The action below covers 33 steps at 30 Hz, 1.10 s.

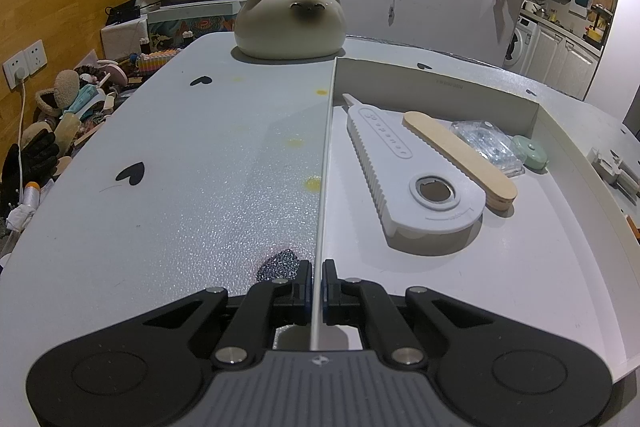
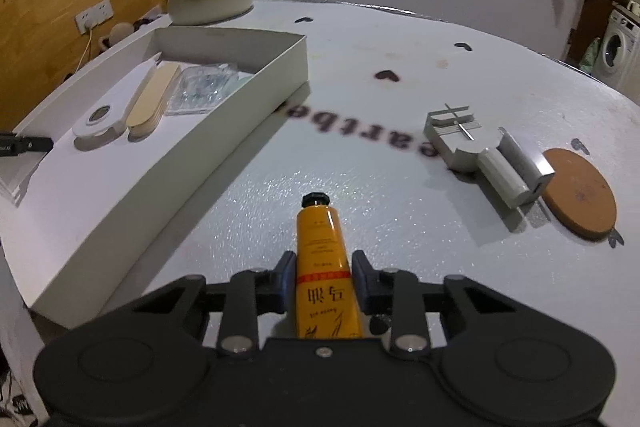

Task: Organize rigid objects
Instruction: 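Lift the orange tube, carry it into the tray and release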

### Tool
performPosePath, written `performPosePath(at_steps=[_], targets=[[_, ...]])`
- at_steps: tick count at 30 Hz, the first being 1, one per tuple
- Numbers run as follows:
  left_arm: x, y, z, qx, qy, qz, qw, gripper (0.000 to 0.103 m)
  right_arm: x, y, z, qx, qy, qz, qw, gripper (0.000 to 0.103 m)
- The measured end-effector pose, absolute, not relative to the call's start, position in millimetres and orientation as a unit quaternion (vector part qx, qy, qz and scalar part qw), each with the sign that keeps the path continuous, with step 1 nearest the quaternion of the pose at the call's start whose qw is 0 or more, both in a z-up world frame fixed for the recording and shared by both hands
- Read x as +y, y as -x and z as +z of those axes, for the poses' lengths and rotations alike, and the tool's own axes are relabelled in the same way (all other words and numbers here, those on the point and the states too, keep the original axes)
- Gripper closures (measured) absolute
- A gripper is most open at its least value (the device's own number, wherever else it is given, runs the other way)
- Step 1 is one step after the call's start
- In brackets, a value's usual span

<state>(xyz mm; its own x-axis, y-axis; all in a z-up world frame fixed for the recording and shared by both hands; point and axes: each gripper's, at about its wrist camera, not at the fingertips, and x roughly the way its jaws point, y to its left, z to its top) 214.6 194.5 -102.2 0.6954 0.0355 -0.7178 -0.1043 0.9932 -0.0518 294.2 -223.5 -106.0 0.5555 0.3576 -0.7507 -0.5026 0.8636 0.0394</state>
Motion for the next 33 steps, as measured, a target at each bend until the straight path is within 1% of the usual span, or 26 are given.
performPosePath(at_steps=[7, 14, 18, 23, 29, 33], targets=[[194.0, -215.0, -102.4, 0.388, 0.045, 0.038, 0.920, 0.100, -221.0, -287.2, -98.4, 0.400, 0.060, 0.245, 0.881, 0.073], [194.1, -214.9, -102.5, 0.388, 0.045, 0.038, 0.920, 0.100, -209.2, -285.1, -67.7, 0.379, 0.006, 0.268, 0.886, 0.073], [194.0, -215.1, -102.6, 0.388, 0.046, 0.038, 0.920, 0.100, -186.0, -286.5, -47.3, 0.361, -0.008, 0.294, 0.885, 0.073], [193.8, -215.0, -102.3, 0.388, 0.045, 0.037, 0.920, 0.100, -139.1, -285.9, -35.1, 0.347, -0.003, 0.344, 0.872, 0.073], [193.5, -215.9, -102.8, 0.387, 0.047, 0.035, 0.920, 0.100, -73.2, -275.7, -44.0, 0.366, 0.019, 0.404, 0.838, 0.073], [193.9, -216.7, -103.2, 0.386, 0.047, 0.033, 0.921, 0.100, -34.6, -268.8, -61.8, 0.393, 0.030, 0.422, 0.817, 0.073]])
